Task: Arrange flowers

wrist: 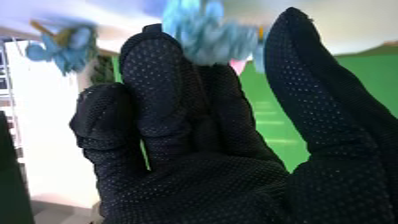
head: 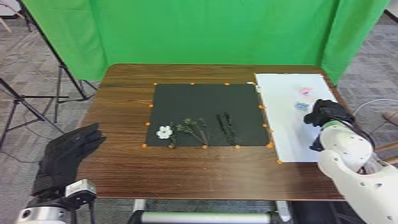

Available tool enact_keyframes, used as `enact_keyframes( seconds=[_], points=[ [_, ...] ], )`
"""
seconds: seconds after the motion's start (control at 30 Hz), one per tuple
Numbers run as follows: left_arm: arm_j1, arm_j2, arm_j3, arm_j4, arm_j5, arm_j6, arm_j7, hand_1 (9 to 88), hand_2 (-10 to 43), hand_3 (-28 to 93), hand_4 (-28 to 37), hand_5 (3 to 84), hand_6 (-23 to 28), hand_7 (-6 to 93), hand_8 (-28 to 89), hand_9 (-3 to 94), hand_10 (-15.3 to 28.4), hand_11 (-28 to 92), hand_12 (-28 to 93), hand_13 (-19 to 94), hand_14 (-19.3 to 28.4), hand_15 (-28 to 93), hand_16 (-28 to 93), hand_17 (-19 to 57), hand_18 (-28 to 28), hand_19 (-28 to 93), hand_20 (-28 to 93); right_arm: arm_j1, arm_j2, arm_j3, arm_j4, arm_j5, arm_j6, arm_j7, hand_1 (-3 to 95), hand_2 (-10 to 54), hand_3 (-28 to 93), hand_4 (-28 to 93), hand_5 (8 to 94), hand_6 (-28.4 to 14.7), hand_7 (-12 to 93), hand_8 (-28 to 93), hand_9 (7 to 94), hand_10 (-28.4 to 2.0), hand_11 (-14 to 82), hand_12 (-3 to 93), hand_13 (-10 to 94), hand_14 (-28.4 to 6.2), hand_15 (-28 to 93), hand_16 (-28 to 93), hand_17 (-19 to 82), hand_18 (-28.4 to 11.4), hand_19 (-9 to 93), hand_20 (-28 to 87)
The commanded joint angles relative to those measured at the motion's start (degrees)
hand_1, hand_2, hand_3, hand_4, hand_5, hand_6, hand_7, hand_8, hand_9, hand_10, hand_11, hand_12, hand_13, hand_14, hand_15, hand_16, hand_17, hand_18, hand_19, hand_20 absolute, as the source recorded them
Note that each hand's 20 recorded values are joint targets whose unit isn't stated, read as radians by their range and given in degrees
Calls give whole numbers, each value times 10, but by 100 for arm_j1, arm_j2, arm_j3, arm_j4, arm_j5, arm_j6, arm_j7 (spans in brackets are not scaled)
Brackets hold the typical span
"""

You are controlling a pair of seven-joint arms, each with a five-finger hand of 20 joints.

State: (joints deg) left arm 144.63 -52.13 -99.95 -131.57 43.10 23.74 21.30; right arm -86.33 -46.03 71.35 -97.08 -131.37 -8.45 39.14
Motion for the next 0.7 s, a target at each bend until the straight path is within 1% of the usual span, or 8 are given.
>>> enact_keyframes(
  seconds=[0.03, 0.2, 0.4, 0.47, 0.5, 0.53, 0.57, 0.7],
  points=[
    [-54, -70, -1, 21, 58, -97, -110, 278, 52, 828, -129, 494, 149, 151, -89, 402, 217, 352, 98, 276, 279, 577, -112, -94, 215, 562, 150, -125, -49, -21, -30, -120, -268, 131, 325, -42, 821, -282, 536, -63, 198, -114, 576, -183, 182, 160, 650, -109, 720, 192, 475, -180, 932, 294],
    [-30, -103, -13, 9, 67, -102, -133, 278, 52, 831, -127, 494, 149, 151, -88, 402, 218, 352, 98, 275, 279, 578, -112, -94, 215, 562, 150, -100, -77, -137, 43, -297, -210, 193, 371, -58, 828, -279, 555, -59, 203, -114, 606, -183, 191, 161, 670, -107, 724, 192, 473, -177, 932, 290],
    [-79, -108, -15, -2, 99, -139, -142, 277, 55, 828, -130, 494, 149, 150, -89, 402, 219, 352, 97, 275, 279, 577, -112, -94, 215, 563, 150, -85, -20, -292, 122, -561, -82, 340, 471, -94, 831, -282, 580, -48, 215, -118, 671, -166, 225, 163, 710, -78, 703, 241, 491, -169, 932, 292],
    [-89, -111, -16, -5, 98, -145, -156, 276, 56, 827, -131, 495, 149, 150, -89, 402, 218, 351, 97, 275, 279, 577, -112, -94, 215, 563, 150, -53, 13, -362, 173, -663, -27, 402, 497, -95, 814, -282, 598, -40, 227, -121, 707, -150, 209, 197, 730, -67, 691, 252, 505, -165, 932, 296],
    [-57, -90, -14, -20, 88, -110, -119, 276, 57, 827, -132, 495, 149, 150, -89, 403, 219, 351, 97, 275, 279, 576, -112, -94, 215, 562, 150, -10, 0, -392, 225, -728, 15, 394, 515, -95, 796, -283, 608, -39, 231, -85, 732, -138, 178, 230, 740, -61, 683, 258, 510, -164, 932, 296],
    [-87, -100, -16, -9, 109, -135, -159, 275, 57, 828, -132, 495, 149, 150, -89, 402, 219, 351, 97, 275, 279, 576, -112, -94, 215, 562, 150, -28, 38, -409, 230, -743, 111, 429, 539, -95, 774, -283, 622, -39, 241, -28, 765, -124, 143, 266, 754, -55, 673, 263, 518, -162, 932, 299],
    [-83, -100, -11, -11, 92, -115, -141, 275, 57, 828, -132, 495, 149, 150, -88, 402, 219, 351, 97, 275, 279, 577, -112, -94, 215, 562, 150, -20, 48, -429, 260, -802, 204, 418, 562, -95, 757, -283, 646, -37, 265, 18, 795, -109, 113, 300, 765, -49, 667, 267, 525, -159, 932, 302],
    [-61, -96, -23, -17, 91, -108, -126, 275, 56, 830, -132, 493, 149, 150, -88, 402, 218, 351, 98, 275, 279, 577, -112, -94, 215, 562, 150, 8, 121, -508, 263, -953, 540, 392, 588, -95, 747, -283, 707, -19, 325, 53, 844, -84, 115, 326, 799, -47, 661, 255, 550, -149, 932, 316]
  ],
)
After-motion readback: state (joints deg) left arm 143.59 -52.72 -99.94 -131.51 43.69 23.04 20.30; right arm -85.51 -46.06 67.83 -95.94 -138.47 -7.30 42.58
